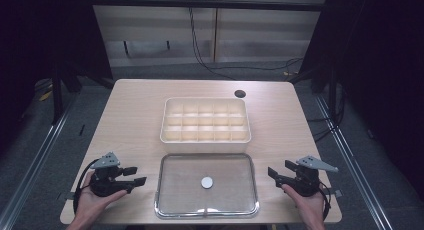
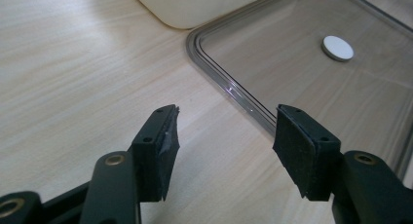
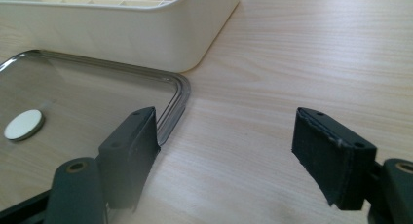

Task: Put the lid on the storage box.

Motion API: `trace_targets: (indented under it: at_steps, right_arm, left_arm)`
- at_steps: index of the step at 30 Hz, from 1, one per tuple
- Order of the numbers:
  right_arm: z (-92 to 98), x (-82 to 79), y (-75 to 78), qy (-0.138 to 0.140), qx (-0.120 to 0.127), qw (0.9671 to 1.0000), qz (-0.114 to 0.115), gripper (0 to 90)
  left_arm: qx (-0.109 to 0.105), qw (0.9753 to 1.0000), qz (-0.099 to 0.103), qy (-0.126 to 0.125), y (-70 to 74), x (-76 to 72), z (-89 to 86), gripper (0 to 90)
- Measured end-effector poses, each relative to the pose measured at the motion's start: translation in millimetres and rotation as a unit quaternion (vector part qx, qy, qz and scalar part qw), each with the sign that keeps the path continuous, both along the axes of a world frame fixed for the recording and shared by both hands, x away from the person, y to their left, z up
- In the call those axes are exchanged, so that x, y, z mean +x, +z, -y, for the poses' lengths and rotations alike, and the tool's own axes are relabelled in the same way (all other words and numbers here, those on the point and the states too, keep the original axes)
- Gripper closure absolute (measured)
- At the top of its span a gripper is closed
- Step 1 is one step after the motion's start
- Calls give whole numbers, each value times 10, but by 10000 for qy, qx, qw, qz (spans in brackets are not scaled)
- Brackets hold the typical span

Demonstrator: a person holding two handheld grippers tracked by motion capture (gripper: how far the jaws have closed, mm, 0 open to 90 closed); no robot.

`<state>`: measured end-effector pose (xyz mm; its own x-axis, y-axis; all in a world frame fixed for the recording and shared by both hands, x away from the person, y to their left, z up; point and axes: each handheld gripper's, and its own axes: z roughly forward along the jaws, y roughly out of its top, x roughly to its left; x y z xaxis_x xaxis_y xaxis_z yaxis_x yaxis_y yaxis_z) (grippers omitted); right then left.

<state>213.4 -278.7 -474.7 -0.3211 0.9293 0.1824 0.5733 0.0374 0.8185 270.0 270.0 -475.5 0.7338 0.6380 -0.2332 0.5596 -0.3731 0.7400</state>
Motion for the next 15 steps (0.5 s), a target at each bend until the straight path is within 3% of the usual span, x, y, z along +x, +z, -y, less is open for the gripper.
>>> trace_targets:
  at_steps: [2, 8, 11, 14, 15]
  right_arm:
    - [1, 0, -1, 13, 38, 10000, -74, 286]
    - [-60, -24, 22, 170, 22, 9995, -254, 343]
    - [-85, -31, 45, 247, 15, 9992, -305, 369]
    - [-126, -32, 81, 396, 294, 9981, -362, 403]
    - [-145, -30, 89, 397, 255, 9983, -332, 400]
  left_arm:
    - [-37, 10000, -48, 41, -2, 13, -9, 369]
    - [-213, 9996, -138, 102, -6, -12, -33, 362]
    - [-335, 9993, -152, 24, 8, -21, -35, 391]
    - [-268, 9995, -149, -27, 37, -35, 3, 434]
    - [-283, 9994, -182, -22, 40, -34, 17, 435]
